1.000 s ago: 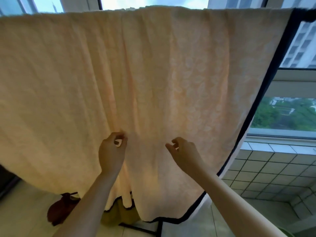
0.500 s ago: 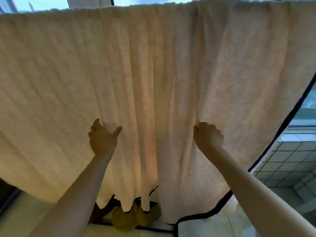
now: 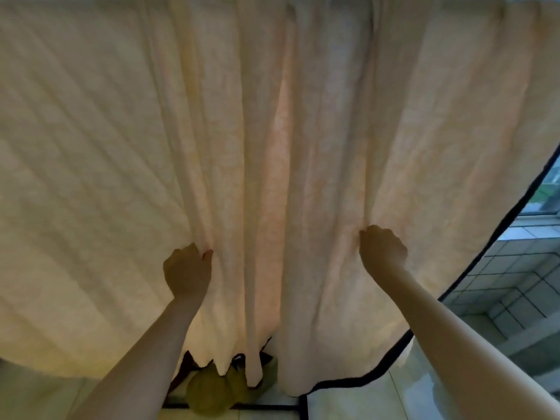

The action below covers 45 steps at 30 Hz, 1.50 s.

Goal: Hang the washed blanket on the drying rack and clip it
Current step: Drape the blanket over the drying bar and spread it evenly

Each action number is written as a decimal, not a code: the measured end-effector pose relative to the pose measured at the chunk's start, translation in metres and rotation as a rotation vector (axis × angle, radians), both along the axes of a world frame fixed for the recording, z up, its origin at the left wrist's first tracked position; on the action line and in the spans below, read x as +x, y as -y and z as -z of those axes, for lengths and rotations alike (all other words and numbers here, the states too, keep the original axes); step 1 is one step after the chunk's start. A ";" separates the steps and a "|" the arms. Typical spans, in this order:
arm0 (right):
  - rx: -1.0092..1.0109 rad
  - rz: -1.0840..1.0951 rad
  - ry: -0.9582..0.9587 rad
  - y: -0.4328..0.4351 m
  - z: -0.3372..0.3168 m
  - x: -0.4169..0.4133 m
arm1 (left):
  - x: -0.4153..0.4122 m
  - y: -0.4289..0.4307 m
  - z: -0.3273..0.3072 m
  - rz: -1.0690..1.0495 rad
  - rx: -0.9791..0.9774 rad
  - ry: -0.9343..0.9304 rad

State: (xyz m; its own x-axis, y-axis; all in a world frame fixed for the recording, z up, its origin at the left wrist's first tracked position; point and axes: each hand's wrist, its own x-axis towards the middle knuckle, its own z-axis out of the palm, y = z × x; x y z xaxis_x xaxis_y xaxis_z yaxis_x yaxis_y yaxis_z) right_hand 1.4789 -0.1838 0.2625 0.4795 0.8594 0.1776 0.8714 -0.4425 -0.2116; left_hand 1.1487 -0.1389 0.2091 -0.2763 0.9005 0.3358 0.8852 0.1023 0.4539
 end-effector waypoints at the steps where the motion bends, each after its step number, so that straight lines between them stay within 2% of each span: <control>1: -0.009 0.009 0.010 0.000 0.003 0.004 | -0.002 0.004 0.007 0.007 -0.032 -0.017; 5: -0.041 0.048 0.015 0.000 0.015 0.013 | -0.014 0.016 0.024 -0.025 -0.121 0.018; 7: -0.064 0.062 -0.005 0.003 0.019 0.013 | -0.018 0.019 0.026 -0.044 -0.106 0.067; 10: -0.269 -0.029 -0.173 0.008 0.019 -0.016 | -0.020 0.021 0.025 -0.047 -0.064 0.098; 12: -0.332 -0.174 -0.313 0.011 0.020 -0.047 | -0.018 0.021 0.022 -0.037 -0.049 0.120; 14: -0.315 -0.313 -0.283 0.013 0.016 -0.076 | -0.017 0.023 0.020 -0.027 -0.038 0.142; 16: -0.249 -0.350 -0.233 0.010 0.008 -0.092 | -0.016 0.024 0.018 -0.025 -0.036 0.163; 20: -0.123 -0.220 -0.013 -0.006 0.004 -0.094 | -0.018 0.029 0.014 -0.028 -0.017 0.192; 24: -0.183 -0.143 0.122 -0.009 0.024 -0.082 | -0.024 0.032 0.012 -0.045 0.002 0.215; 30: -0.291 -0.151 0.028 -0.004 0.040 -0.057 | -0.025 0.030 0.004 -0.056 0.019 0.241; 35: -0.209 -0.236 -0.098 0.000 0.032 -0.057 | -0.027 0.027 -0.010 -0.021 0.076 0.213; 39: -0.179 -0.320 -0.062 0.004 -0.005 -0.073 | -0.025 0.021 -0.035 -0.008 0.164 0.173; 45: 0.133 -0.425 0.028 0.012 -0.090 -0.090 | -0.021 0.007 -0.099 -0.018 0.344 0.161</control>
